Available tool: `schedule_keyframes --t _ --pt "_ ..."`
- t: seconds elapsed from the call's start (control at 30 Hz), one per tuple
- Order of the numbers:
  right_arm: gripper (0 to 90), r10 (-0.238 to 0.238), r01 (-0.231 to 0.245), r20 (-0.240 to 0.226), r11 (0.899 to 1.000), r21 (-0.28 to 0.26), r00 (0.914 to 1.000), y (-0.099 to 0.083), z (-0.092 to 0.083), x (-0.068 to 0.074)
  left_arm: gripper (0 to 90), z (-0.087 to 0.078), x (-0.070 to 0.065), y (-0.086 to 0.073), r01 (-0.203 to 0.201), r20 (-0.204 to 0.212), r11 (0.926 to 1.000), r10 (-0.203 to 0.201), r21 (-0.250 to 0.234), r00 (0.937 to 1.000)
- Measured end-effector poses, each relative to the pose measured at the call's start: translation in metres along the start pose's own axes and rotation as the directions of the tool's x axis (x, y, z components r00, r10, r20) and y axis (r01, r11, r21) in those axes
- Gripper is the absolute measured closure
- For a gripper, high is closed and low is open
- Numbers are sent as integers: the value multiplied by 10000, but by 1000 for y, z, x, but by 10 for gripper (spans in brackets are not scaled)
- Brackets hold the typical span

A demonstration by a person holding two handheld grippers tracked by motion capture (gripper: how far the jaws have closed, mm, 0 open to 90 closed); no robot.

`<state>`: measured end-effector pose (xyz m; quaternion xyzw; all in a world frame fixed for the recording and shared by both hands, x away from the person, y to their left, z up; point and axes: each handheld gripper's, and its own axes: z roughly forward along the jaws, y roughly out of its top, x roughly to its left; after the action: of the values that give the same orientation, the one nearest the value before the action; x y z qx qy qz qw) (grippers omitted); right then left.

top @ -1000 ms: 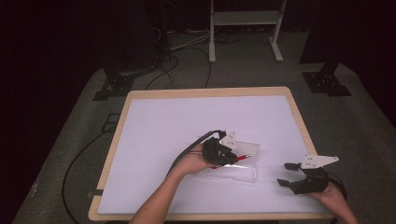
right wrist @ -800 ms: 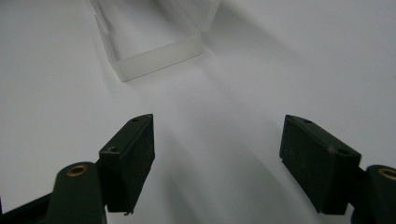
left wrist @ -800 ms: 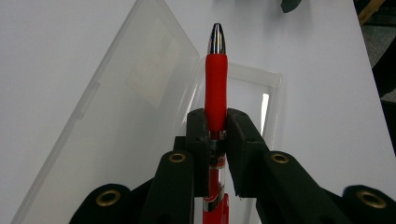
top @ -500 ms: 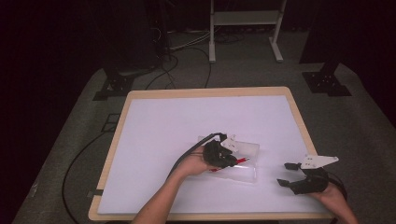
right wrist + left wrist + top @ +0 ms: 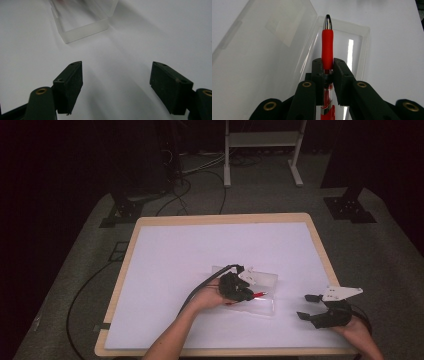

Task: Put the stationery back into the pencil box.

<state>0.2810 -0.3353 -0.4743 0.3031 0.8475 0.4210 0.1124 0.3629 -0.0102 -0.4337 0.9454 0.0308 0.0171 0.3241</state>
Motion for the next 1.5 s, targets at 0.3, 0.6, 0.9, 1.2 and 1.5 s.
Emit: schedule_keyframes --t 0.3,0.6,0.9,1.2,1.5 --pt "258 8 -8 -4 10000 24 10000 -1 0 0 795 6 1 -3 71 80 9999 -72 139 9999" --pt "254 6 -6 19 10000 47 10000 -1 1 1 795 11 0 -3 -71 131 9992 66 382 9999" --pt "254 -2 1 2 10000 86 10000 -1 2 0 792 16 0 -3 -62 154 9985 53 543 9999" --pt "254 -22 22 -12 10000 73 10000 -1 1 1 786 17 0 -3 21 127 9982 -28 592 9999" --pt "254 6 -6 -61 10000 75 10000 -2 3 -1 725 13 -1 -1 96 155 9997 -99 216 9998"
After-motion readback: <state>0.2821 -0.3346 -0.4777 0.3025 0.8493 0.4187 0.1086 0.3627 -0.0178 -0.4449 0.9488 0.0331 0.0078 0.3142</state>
